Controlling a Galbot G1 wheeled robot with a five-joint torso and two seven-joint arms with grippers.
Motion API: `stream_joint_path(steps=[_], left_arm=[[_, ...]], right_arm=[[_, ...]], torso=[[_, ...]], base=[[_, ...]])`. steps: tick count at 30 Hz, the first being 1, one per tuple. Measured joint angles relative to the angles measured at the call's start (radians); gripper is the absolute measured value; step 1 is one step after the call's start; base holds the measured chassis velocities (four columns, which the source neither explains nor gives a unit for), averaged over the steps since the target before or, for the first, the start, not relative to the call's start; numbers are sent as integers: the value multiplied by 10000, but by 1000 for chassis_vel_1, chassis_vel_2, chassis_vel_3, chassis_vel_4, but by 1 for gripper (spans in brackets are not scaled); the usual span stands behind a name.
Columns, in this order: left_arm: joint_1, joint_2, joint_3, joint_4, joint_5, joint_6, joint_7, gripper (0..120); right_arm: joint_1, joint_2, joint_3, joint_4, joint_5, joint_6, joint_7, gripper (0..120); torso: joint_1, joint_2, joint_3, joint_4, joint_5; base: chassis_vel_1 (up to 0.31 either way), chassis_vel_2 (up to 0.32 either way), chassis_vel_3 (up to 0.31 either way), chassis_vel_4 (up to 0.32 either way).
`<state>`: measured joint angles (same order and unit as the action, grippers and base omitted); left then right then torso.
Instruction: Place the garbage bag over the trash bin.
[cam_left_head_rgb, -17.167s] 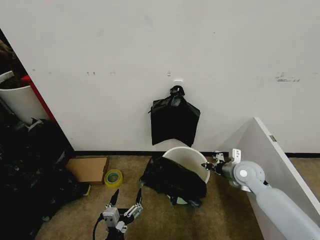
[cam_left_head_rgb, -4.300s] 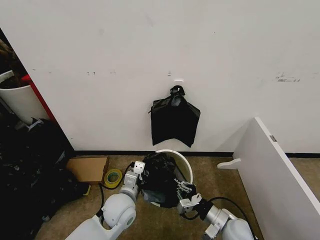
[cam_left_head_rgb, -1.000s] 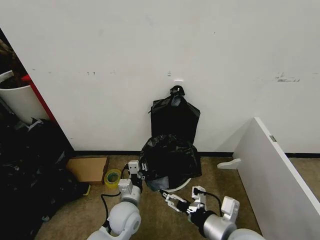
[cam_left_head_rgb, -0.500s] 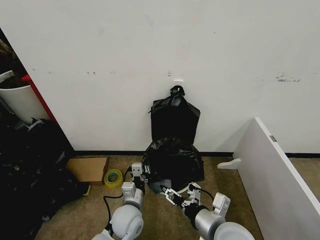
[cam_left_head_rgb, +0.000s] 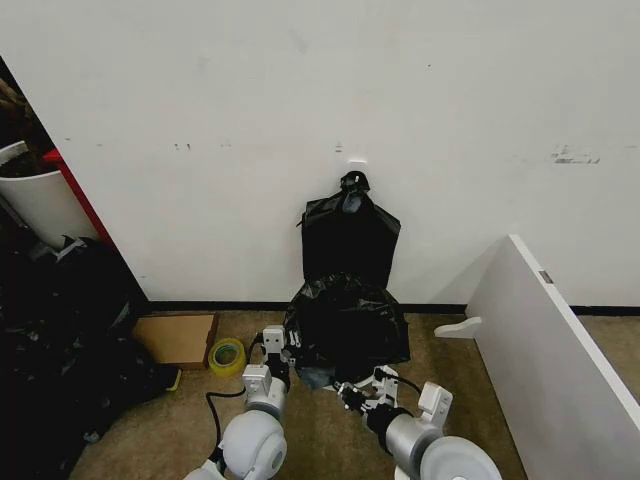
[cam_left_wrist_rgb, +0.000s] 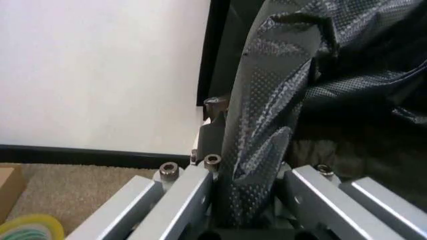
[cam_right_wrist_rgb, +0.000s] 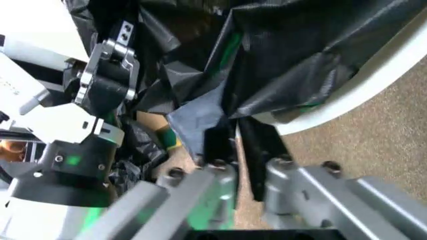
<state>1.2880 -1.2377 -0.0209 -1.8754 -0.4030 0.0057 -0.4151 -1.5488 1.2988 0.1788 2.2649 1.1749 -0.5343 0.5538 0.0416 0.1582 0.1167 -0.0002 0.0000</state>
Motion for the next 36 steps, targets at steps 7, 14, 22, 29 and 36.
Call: stream_joint_path(steps=[7,14,22,29,36], left_arm=[[-104,-47,17,73,-344,-13,-136,0],[-287,-170,-183,9,-1318,35,-524,0],[-296,0,-381,-449,-2380,458,-797,0],[-319,226,-594,-1009,-3743,1056,-1150,0],[-326,276,-643,-956,-3474,907,-1122,0]], right_arm=[[-238,-225,-148,116,-551,12,-273,0],[-889,-716,-616,67,-1381,35,-495,0],[-616,-573,-602,-952,-1916,255,-533,0],[-151,-455,-310,-1801,-2008,358,-619,0],[-357,-623,-184,-1614,-2124,502,-784,0]], torso=[[0,0,0,0,0],[0,0,-1,-1,-1],[0,0,-1,0,-1],[0,0,-1,-1,1],[0,0,-1,-1,1]], base=[[0,0,0,0],[0,0,0,0],[0,0,0,0],[0,0,0,0],[0,0,0,0]])
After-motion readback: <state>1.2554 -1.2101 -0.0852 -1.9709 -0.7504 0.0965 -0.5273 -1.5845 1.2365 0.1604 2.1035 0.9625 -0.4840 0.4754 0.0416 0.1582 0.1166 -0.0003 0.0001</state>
